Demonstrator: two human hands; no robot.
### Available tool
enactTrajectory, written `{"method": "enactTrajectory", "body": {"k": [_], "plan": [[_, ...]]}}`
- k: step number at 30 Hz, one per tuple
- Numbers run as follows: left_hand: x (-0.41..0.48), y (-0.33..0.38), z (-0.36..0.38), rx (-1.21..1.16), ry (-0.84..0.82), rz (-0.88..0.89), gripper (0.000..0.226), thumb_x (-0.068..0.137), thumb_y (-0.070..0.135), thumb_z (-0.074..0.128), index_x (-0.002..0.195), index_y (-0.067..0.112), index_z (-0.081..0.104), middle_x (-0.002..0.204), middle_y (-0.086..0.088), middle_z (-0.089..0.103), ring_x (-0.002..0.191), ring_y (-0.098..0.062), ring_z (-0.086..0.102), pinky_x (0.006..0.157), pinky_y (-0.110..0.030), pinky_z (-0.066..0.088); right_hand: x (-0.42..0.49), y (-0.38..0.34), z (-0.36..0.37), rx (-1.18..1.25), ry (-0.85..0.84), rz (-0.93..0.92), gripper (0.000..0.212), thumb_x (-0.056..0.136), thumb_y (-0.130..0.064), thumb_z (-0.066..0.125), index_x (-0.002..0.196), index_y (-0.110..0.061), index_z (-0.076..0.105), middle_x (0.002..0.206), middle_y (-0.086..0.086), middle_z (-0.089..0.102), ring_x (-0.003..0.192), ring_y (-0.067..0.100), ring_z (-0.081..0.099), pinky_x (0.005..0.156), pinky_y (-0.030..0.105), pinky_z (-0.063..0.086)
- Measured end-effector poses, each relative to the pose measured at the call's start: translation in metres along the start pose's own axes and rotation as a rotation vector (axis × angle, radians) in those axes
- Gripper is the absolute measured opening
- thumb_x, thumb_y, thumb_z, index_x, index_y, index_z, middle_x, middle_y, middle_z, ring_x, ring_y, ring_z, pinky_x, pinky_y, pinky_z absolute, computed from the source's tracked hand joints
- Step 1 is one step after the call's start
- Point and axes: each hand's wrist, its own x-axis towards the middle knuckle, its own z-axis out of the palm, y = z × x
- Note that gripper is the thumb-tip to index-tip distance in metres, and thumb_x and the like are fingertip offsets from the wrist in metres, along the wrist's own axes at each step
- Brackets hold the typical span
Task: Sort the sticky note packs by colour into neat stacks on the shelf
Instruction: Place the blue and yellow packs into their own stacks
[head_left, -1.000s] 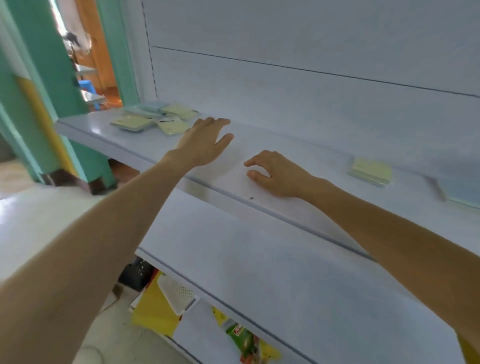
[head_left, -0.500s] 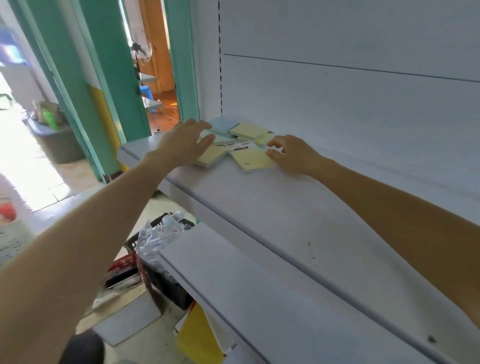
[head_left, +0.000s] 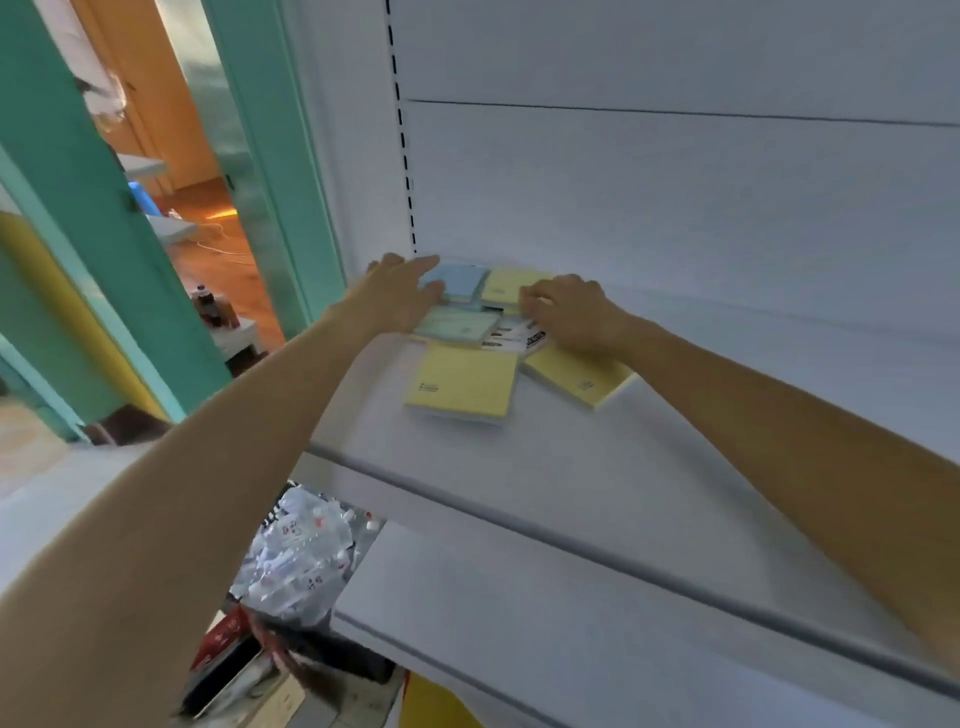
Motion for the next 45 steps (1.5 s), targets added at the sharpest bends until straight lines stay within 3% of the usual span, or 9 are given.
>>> {"method": "enactTrajectory", "body": {"k": [9, 16, 23, 27, 29, 35, 37, 41, 45], "plan": [[0.022, 0.005, 0.001, -0.135, -0.029, -0.079, 0.057, 0.089, 0.043, 0.048, 0.138, 0.016, 0.037, 0.139, -0.017, 0.047, 0.123, -0.036, 0.048, 0.103, -0.041, 0.041, -0.019, 0.003, 0.003, 0.226, 0.189, 0.135, 0.024, 0.091, -0.035, 0.046, 0.106, -0.018, 0.056, 0.083, -0.008, 0.051, 0.086, 0.018, 0.048, 0.064, 0.027, 0.036], [0.027, 0.021, -0.011, -0.271, 0.045, 0.035, 0.06, 0.081, 0.018, 0.064, 0.135, 0.014, 0.038, 0.138, -0.019, 0.04, 0.122, -0.032, 0.046, 0.097, -0.034, 0.04, -0.026, 0.005, 0.001, 0.47, 0.37, 0.202, 0.025, 0.08, -0.009, 0.058, 0.103, -0.016, 0.064, 0.086, -0.007, 0.052, 0.074, 0.01, 0.051, 0.061, 0.019, 0.039], [0.026, 0.045, -0.015, -0.459, -0.087, 0.022, 0.049, 0.088, 0.0, 0.037, 0.132, 0.02, 0.046, 0.139, -0.013, 0.034, 0.108, -0.027, 0.046, 0.083, -0.03, 0.045, -0.025, 0.005, -0.016, 0.833, 0.273, 0.366, 0.039, 0.079, 0.004, 0.044, 0.104, -0.017, 0.064, 0.06, 0.002, 0.041, 0.05, 0.013, 0.033, 0.05, 0.021, 0.033], [0.019, 0.047, -0.014, -0.547, -0.146, -0.042, 0.027, 0.093, 0.001, 0.033, 0.084, 0.016, 0.054, 0.096, -0.008, 0.048, 0.088, -0.02, 0.046, 0.058, -0.025, 0.041, -0.025, 0.01, -0.019, 0.854, 0.325, 0.346, 0.034, 0.085, 0.002, 0.043, 0.104, -0.016, 0.065, 0.064, 0.0, 0.045, 0.055, 0.01, 0.039, 0.056, 0.018, 0.038], [0.019, 0.045, -0.014, -0.511, -0.191, -0.041, 0.026, 0.09, -0.002, 0.036, 0.077, 0.015, 0.05, 0.088, -0.007, 0.046, 0.086, -0.021, 0.047, 0.057, -0.024, 0.04, -0.024, 0.015, -0.019, 0.791, 0.351, 0.291, 0.035, 0.086, 0.001, 0.044, 0.113, -0.012, 0.062, 0.074, 0.0, 0.051, 0.061, 0.009, 0.045, 0.061, 0.018, 0.042], [0.017, 0.038, -0.022, -0.766, -0.238, -0.075, 0.04, 0.085, -0.004, 0.047, 0.119, 0.013, 0.057, 0.109, -0.006, 0.047, 0.099, -0.02, 0.046, 0.071, -0.026, 0.049, -0.024, 0.024, -0.018, 0.717, 0.418, 0.2, 0.044, 0.087, 0.006, 0.042, 0.125, -0.015, 0.052, 0.131, 0.005, 0.047, 0.094, 0.018, 0.054, 0.089, 0.035, 0.053], [0.016, 0.042, -0.023, -0.83, -0.222, -0.085, 0.045, 0.086, -0.007, 0.045, 0.126, 0.01, 0.054, 0.114, -0.008, 0.044, 0.101, -0.02, 0.045, 0.076, -0.026, 0.045, -0.025, 0.024, -0.022, 0.685, 0.494, 0.152, 0.047, 0.086, 0.007, 0.041, 0.127, -0.014, 0.051, 0.136, 0.006, 0.046, 0.094, 0.018, 0.052, 0.084, 0.026, 0.054], [0.011, 0.064, -0.022, -0.947, -0.139, -0.086, 0.049, 0.087, -0.01, 0.039, 0.132, 0.008, 0.047, 0.134, -0.016, 0.044, 0.103, -0.021, 0.043, 0.085, -0.027, 0.043, -0.03, 0.03, -0.038, 0.712, 0.569, 0.147, 0.048, 0.086, 0.007, 0.039, 0.128, -0.011, 0.05, 0.136, 0.009, 0.047, 0.092, 0.021, 0.053, 0.047, 0.002, 0.041], [0.0, 0.103, -0.017, -1.026, -0.06, -0.045, 0.051, 0.086, -0.009, 0.043, 0.132, 0.012, 0.048, 0.116, -0.013, 0.045, 0.097, -0.022, 0.044, 0.063, -0.022, 0.043, -0.062, 0.053, -0.063, 0.675, 0.608, 0.156, 0.048, 0.085, 0.008, 0.04, 0.127, -0.011, 0.052, 0.135, 0.008, 0.048, 0.09, 0.021, 0.053, 0.062, 0.01, 0.048]]}}
